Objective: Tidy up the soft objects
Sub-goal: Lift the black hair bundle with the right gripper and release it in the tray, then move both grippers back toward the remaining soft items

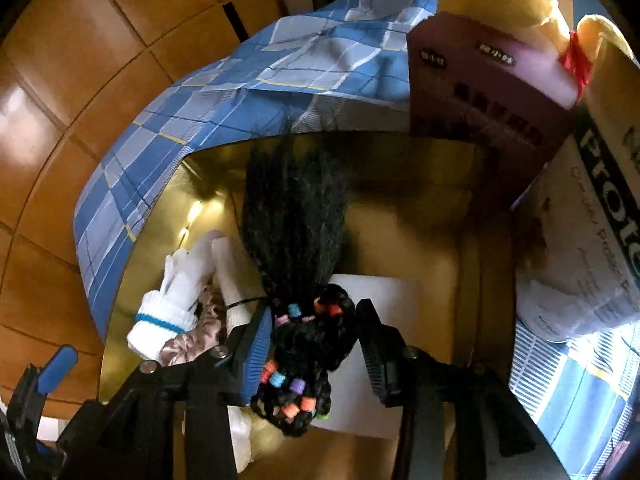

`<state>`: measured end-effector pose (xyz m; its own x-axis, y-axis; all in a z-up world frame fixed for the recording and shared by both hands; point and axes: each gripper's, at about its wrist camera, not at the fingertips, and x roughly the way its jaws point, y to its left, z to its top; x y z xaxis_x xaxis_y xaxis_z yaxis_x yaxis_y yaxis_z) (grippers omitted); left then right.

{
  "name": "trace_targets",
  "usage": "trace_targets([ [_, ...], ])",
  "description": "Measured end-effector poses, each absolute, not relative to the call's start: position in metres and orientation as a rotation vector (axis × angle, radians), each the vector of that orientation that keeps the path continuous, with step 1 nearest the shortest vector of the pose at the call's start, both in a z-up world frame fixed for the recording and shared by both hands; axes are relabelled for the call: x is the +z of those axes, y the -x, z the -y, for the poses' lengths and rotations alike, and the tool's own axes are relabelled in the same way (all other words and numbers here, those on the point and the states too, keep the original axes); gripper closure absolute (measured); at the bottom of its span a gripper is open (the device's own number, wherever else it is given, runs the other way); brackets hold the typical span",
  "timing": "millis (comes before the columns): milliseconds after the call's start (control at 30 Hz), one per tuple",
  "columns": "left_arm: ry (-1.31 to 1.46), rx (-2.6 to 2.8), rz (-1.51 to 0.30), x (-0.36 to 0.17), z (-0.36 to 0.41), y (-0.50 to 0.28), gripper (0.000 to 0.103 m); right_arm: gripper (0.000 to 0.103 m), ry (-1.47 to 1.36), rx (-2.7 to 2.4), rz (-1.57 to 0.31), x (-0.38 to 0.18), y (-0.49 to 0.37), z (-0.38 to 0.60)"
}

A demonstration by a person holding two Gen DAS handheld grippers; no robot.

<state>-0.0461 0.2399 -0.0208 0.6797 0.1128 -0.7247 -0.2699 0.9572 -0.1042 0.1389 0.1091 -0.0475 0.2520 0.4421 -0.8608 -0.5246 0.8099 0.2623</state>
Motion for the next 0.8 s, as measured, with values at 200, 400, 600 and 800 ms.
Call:
trace_targets([
  [200,0.184,0.205,-0.795,-0.019,-0.232,0.045,0.032,0.058,0.051,0.659,-1.056,-0.024,-0.124,-0.089],
  [400,0.151,0.184,-0.787,-0.014,-0.218,0.043,0.029,0.058,0.086,0.651,-0.981,-0.010,-0.105,-0.069],
  [600,0.119,0.150,-0.785,-0.011,-0.203,0.043,0.028,0.058,0.125,0.622,-0.913,-0.003,-0.084,-0.039],
  [800,0.087,0.116,-0.781,-0.007,-0.187,0.041,0.028,0.058,0.138,0.538,-0.859,0.004,-0.073,0.006],
])
